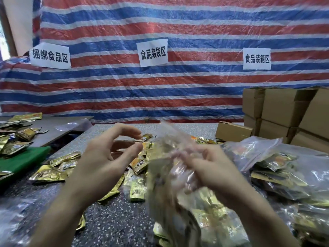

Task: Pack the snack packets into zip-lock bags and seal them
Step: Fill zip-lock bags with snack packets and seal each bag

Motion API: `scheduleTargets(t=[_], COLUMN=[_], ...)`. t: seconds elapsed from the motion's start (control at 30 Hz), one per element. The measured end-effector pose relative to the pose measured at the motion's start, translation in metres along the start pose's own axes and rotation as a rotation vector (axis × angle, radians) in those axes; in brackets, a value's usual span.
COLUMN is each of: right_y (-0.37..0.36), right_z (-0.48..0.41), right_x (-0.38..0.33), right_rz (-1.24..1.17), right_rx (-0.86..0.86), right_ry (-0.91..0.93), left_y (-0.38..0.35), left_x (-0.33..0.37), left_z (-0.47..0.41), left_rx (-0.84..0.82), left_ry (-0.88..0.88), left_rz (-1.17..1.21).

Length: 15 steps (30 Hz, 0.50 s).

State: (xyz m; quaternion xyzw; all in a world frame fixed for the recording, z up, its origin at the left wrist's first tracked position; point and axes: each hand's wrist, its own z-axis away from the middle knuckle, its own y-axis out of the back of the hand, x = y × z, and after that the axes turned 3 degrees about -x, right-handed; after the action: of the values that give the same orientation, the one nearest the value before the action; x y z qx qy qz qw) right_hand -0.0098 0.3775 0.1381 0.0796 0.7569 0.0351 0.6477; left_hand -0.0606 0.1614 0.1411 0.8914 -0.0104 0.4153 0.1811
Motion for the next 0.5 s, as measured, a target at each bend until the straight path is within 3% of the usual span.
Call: scheduleTargets(t=[0.13,0.2,0.23,0.37,0.5], right_y=[0.039,0.064,0.074,0.101,0.103], right_z=[-0.009,-0.01,-0.01,-0.01,-0.005], right_x=[-0.005,-0.004,0.0,0.02,0.025], right_rz=[-0.551,-0.674,-0.605,0.186,0.458], right_rx=[0.39,0.522,0.577,0.744,0.759], right_ry=[0.062,0.153,0.153,-0.076,-0.209], left_y=[0.0,-0.003,-0.006,-0.016,-0.024], left_x=[-0.002,-0.003,-0.003,-0.004,-0.006], left_z=[0.001,0.001,0.001,0.002,0.001], left_rx=[-0.088,-0.14,-0.163,-0.211,-0.243], left_ry=[-0.003,-0.018,-0.025,-0.059,-0.081], left_rz=[-0.2,-0.266,-0.29,-0.324,-0.378])
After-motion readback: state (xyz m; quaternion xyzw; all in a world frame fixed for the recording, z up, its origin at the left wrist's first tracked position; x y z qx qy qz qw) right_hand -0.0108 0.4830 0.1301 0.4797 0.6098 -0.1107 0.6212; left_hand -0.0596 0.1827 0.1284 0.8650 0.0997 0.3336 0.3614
